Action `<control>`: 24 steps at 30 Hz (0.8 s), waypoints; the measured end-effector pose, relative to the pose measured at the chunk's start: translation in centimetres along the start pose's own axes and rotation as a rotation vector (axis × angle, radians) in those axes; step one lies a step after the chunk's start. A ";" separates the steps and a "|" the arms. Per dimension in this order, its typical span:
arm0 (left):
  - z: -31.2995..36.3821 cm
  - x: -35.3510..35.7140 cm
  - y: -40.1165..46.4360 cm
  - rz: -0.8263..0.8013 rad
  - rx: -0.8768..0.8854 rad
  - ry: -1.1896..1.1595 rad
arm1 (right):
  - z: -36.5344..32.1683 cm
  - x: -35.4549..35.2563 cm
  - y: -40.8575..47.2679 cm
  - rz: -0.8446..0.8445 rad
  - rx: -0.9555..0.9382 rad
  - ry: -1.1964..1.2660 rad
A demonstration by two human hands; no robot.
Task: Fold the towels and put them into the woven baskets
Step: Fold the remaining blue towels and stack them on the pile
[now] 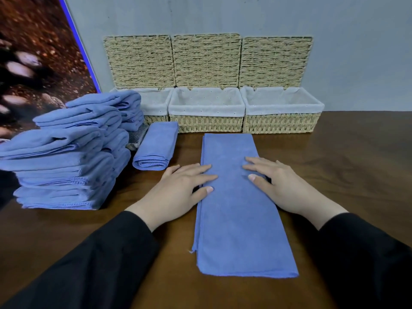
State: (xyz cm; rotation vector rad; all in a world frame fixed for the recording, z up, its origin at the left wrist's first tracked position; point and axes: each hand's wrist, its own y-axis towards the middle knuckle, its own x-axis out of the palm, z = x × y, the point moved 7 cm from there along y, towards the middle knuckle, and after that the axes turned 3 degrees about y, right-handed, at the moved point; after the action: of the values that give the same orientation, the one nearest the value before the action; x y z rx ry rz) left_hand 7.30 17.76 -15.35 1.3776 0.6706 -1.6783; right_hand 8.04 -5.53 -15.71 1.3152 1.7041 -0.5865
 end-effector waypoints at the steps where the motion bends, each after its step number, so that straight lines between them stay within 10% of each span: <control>1: 0.0 -0.2 -0.2 0.030 0.010 -0.034 | -0.3 -0.4 -0.2 0.038 -0.024 0.046; 24: 0.9 0.4 -4.1 -0.134 0.084 -0.027 | -5.2 0.2 -11.0 -0.085 -0.369 -0.098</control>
State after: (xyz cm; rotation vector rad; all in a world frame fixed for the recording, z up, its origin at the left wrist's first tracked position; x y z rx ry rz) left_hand 3.32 19.00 -15.95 1.3918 0.6969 -1.8463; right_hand -4.11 -4.98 -14.86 0.9421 1.6959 -0.3558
